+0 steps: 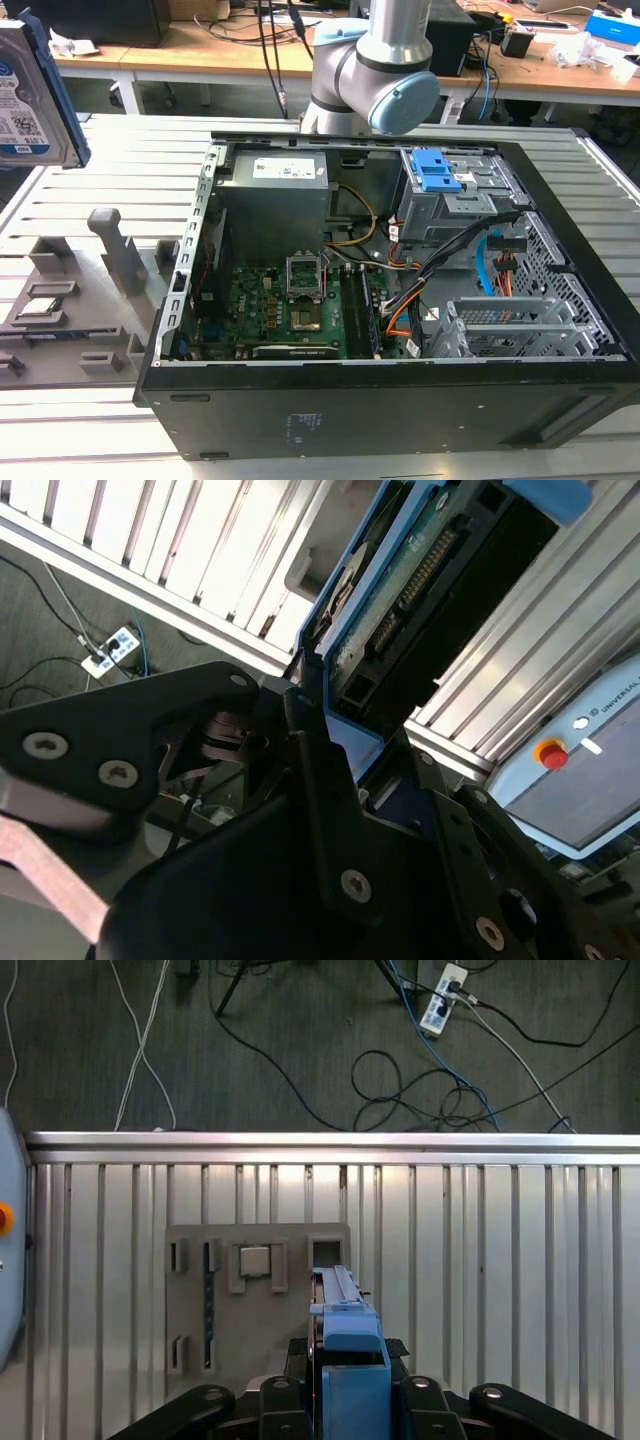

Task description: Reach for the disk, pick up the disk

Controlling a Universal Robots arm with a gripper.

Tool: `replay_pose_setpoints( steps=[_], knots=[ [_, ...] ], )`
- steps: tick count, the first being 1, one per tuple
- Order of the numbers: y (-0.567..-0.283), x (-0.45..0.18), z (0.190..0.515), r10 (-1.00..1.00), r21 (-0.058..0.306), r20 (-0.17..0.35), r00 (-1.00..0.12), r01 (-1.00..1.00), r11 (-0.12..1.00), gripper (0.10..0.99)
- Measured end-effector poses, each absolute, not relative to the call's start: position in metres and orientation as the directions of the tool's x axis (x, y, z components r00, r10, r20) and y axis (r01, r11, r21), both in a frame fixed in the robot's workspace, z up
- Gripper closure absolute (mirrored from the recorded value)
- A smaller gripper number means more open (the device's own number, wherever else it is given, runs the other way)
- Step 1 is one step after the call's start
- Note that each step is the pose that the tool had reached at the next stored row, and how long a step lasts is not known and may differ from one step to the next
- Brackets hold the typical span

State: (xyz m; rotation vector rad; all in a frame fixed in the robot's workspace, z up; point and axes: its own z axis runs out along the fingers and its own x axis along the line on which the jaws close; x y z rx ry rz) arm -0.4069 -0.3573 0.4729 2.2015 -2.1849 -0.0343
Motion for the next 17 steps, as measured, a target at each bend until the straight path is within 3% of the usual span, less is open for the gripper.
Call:
replay_pose_setpoints(
  steps=[17],
  knots=[
    [-0.357, -0.406, 0.504, -1.0, 0.044, 0.012, 0.008, -0.999, -0.007, 0.718]
  ],
)
